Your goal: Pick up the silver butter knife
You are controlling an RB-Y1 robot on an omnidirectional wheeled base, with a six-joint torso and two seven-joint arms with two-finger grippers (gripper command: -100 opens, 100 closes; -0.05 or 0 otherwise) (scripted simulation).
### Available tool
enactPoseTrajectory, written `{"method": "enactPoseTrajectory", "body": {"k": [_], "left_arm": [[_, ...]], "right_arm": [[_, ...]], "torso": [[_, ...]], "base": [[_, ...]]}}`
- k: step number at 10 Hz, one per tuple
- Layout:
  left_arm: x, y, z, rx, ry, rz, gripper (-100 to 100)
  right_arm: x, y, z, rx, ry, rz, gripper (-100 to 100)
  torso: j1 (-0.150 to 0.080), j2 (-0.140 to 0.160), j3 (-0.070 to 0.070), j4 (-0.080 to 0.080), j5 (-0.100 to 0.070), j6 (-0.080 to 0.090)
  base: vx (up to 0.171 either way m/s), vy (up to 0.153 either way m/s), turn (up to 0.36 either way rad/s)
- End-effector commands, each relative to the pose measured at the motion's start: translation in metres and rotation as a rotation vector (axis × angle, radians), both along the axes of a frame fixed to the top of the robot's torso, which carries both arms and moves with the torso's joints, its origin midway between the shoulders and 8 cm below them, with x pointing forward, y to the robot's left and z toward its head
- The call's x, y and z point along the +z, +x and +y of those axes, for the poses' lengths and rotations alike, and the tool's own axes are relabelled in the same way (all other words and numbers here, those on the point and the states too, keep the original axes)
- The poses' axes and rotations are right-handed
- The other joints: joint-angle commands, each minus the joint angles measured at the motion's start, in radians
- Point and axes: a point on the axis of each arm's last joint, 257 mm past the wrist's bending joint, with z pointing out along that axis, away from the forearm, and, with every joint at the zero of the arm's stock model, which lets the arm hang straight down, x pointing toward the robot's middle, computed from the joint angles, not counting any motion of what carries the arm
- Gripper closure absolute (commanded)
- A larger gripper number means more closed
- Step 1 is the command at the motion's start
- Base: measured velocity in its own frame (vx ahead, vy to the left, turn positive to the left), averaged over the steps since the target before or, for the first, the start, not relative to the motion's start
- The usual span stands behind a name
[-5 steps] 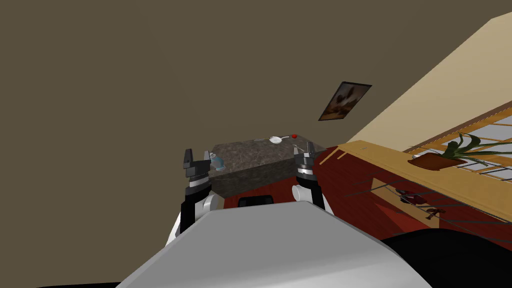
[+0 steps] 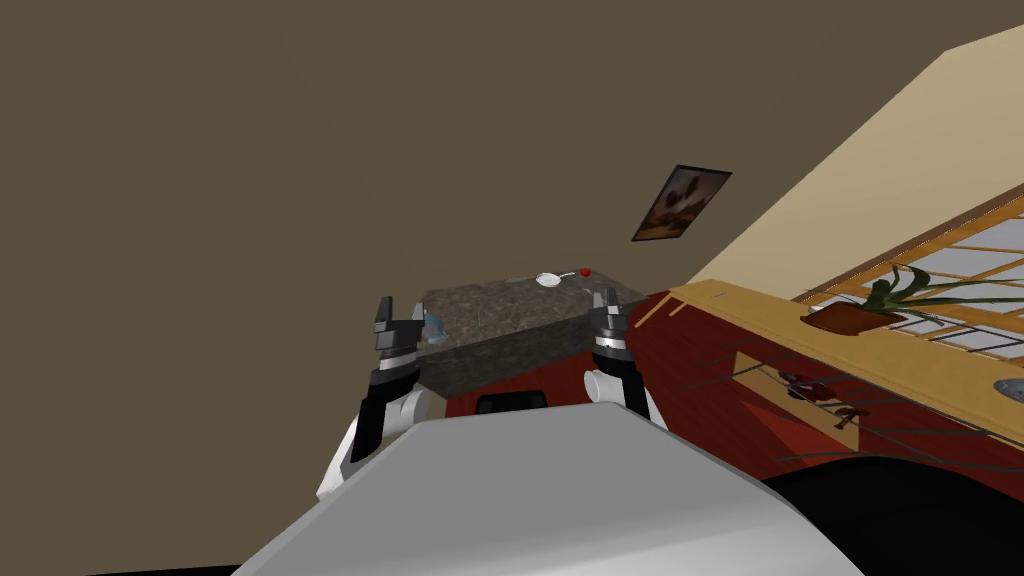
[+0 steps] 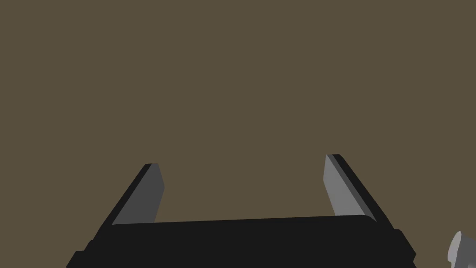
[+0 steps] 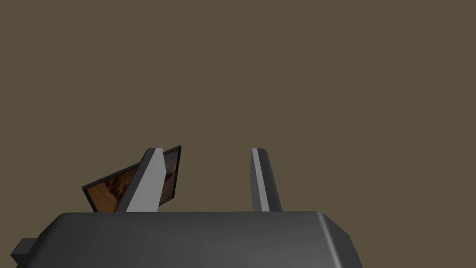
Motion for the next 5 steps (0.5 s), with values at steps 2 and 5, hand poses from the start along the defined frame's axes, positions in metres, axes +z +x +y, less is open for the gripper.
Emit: {"method": "enactPoseTrajectory", "body": {"k": [2, 5], "left_arm": [[-0.013, 0.016, 0.009, -0.036, -0.041, 0.065, -100], [-0.026, 0.028, 0.02, -0.056, -0.094, 0.118, -100]], "right_arm": [[0.0, 0.0, 0.0, 0.0, 0.0, 0.0, 0], [0.0, 0.0, 0.0, 0.0, 0.0, 0.0, 0]], "torso": [[-0.001, 0.0, 0.0, 0.0, 0.0, 0.0], [-0.001, -0.001, 0.0, 0.0, 0.0, 0.0]], "base": [[0.01, -0.037, -0.067], [0.016, -0.038, -0.059]]}}
